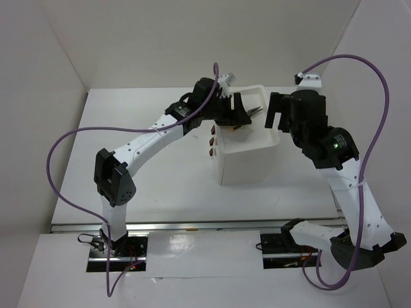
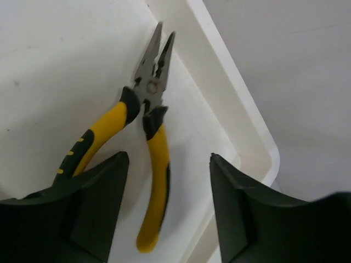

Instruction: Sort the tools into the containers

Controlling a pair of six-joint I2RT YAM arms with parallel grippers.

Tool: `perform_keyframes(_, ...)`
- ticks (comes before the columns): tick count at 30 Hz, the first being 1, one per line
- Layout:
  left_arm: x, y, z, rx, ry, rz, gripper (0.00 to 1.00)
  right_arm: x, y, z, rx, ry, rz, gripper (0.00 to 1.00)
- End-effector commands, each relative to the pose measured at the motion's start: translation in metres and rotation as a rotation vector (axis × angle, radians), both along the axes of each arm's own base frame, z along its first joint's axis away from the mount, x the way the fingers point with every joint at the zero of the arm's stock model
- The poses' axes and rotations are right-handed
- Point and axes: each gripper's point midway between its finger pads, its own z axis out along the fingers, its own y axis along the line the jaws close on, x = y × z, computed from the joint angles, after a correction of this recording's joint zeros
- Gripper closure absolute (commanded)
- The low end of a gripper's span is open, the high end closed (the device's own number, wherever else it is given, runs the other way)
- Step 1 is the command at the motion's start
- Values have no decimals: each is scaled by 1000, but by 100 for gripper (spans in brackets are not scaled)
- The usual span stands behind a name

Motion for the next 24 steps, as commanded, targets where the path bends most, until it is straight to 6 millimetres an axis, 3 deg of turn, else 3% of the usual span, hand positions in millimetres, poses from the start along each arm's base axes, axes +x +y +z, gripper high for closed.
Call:
perform_keyframes(1, -5, 9, 44, -58, -80, 31, 25, -8, -7, 13, -3, -47, -18, 0)
perform_keyframes(4, -6, 33, 64, -26, -162, 101, 22, -7, -9, 9, -11, -40, -26, 0)
perform_keyframes(7, -23, 79, 101, 13, -265, 200, 17, -9, -10, 8, -1, -42, -30, 0)
perform_keyframes(8, -36, 107, 113, 40, -285, 266, 15, -13, -13, 9, -1, -50, -40, 0)
perform_keyframes(11, -58, 163, 122, 110, -301, 394, 8, -25, -19, 18, 26, -87, -43, 0)
perform_keyframes(12, -62, 187, 113, 168, -294, 471, 0, -32, -24, 25, 35, -112, -52, 0)
perform_keyframes(13, -86, 217, 121, 174, -297, 514, 0, -37, -26, 26, 38, -117, -52, 0)
perform_keyframes(14, -96, 235, 119, 187, -296, 558, 0, -39, -29, 25, 36, -121, -61, 0)
perform_keyframes(15, -101, 257, 104, 239, -284, 628, 0, -42, -31, 28, 41, -130, -61, 0)
perform_keyframes(16, -121, 284, 109, 228, -292, 675, 0, -47, -33, 28, 46, -140, -61, 0)
perform_keyframes(20, -156, 334, 92, 272, -285, 768, 0, -57, -41, 25, 54, -154, -81, 0)
perform_keyframes(24, -171, 355, 81, 310, -266, 810, 0, -61, -43, 20, 59, -163, -81, 0)
